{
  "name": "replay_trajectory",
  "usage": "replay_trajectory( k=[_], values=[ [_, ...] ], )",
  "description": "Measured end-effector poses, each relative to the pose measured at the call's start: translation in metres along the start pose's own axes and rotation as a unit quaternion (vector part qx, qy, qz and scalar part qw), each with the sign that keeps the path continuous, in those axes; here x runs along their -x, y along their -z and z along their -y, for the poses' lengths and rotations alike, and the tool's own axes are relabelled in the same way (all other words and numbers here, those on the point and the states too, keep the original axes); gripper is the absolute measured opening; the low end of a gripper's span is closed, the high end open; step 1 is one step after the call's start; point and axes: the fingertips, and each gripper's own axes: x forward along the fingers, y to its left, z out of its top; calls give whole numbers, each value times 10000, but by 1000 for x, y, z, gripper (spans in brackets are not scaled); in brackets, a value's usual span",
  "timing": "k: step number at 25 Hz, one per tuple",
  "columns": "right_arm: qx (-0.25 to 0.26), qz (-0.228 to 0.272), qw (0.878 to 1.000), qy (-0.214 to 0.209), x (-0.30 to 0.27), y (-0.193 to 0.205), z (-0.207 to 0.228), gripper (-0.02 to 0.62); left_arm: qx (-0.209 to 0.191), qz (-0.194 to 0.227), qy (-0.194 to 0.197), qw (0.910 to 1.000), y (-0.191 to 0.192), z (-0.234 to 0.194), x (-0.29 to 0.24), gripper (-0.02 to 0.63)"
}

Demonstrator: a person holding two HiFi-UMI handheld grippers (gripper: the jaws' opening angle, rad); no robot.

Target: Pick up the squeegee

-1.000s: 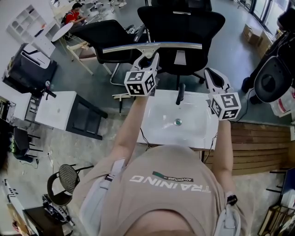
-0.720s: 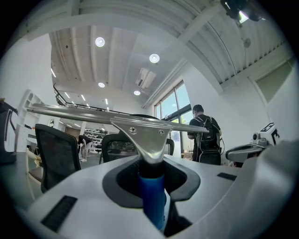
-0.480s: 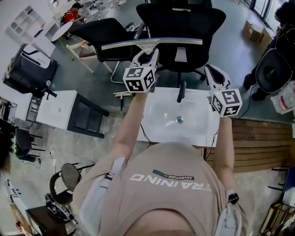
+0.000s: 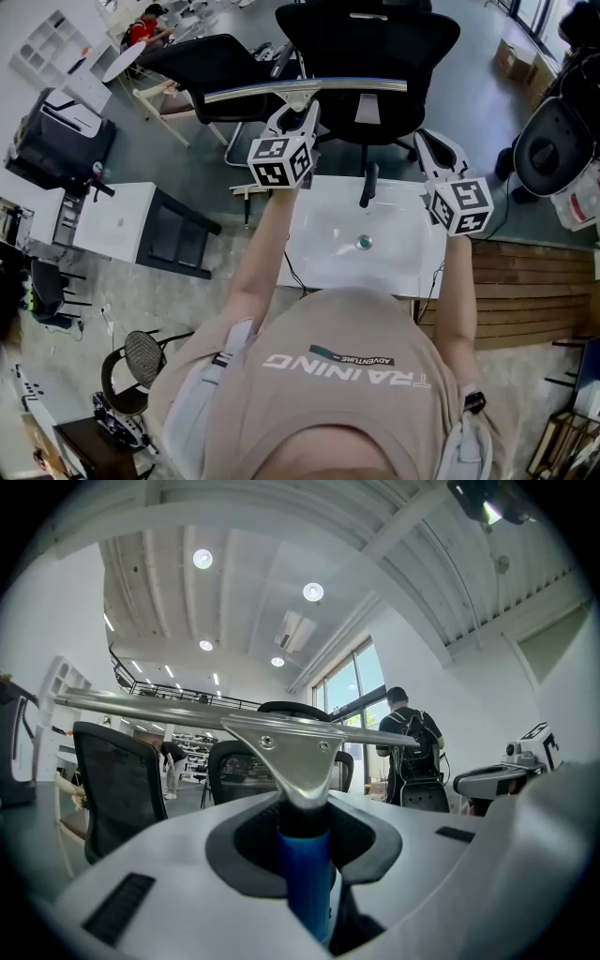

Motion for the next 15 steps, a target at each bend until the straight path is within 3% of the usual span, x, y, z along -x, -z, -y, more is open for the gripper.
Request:
replay_trajectory(
  k=[15],
  values=[
    [-1, -122, 9998, -178, 0, 6, -9, 37, -57, 45, -3, 10000, -5, 3, 5, 98]
  ],
)
